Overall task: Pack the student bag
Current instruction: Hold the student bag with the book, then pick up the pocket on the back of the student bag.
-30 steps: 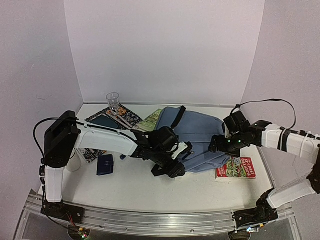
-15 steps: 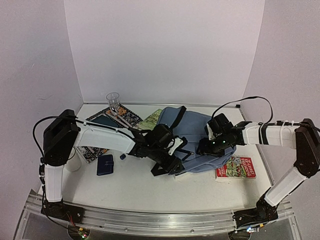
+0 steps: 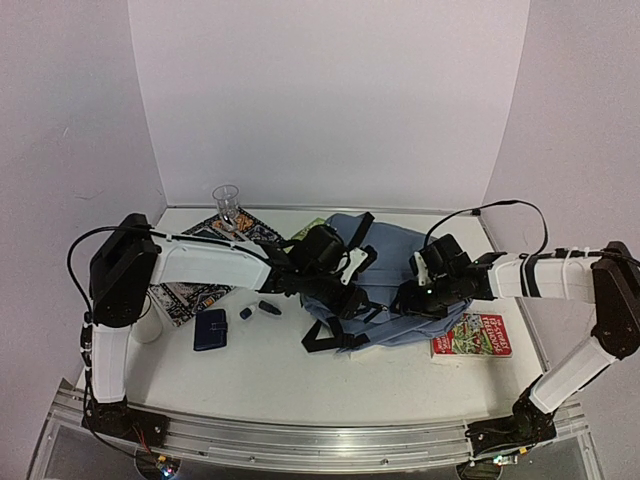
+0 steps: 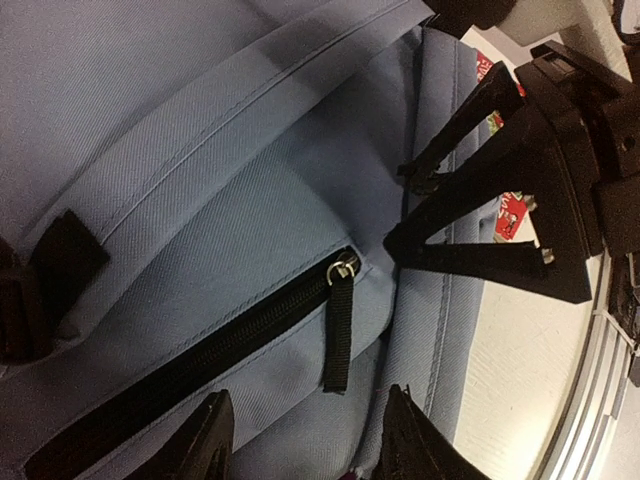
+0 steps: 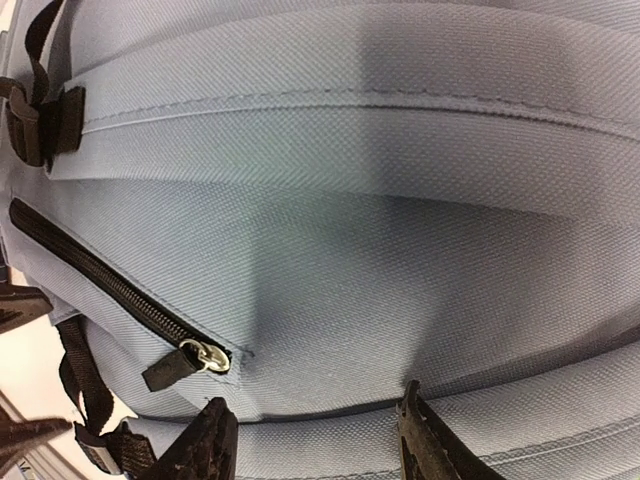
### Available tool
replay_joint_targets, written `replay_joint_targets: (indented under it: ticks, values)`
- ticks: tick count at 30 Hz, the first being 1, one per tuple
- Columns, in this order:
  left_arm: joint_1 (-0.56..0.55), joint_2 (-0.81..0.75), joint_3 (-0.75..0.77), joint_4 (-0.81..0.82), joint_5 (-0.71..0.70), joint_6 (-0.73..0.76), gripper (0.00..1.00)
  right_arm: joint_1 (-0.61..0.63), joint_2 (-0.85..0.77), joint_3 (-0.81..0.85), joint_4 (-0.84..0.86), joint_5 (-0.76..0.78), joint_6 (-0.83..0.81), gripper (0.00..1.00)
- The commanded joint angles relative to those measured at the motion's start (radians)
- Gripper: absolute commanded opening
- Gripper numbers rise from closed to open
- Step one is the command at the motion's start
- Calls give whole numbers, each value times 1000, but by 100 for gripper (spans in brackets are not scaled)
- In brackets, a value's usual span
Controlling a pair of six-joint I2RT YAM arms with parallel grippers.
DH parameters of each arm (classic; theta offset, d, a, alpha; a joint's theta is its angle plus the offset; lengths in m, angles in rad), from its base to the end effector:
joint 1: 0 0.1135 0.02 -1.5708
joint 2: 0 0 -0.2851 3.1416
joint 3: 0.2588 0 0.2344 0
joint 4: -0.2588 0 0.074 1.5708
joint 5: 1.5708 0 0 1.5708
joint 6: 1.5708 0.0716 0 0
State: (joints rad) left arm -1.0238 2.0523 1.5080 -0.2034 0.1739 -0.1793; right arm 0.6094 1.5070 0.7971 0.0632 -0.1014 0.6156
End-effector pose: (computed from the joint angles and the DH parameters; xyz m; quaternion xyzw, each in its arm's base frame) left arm 0.2406 -0.4189 0.2019 0.4059 0.8186 -0.2912 0.2835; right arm 0.2654 0.1941 0.2083 -0.0198 0.8941 0.2931 0.3382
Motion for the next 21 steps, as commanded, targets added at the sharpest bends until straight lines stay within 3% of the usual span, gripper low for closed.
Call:
replay_joint_targets:
  ticks: [1,14,19,21]
  values:
    - [-12,39,54,36,10,49,52,5,27,-15,-25,-60,23,54]
    - [-80,152,86,42,-152,140,51,5,64,-16,10,-92,52,52]
    - [-101,186,72,43,-289,153,41,6,71,-12,15,-101,57,51]
    - [-109,187,59,43,-303,157,33,5,72,-13,15,-98,58,51]
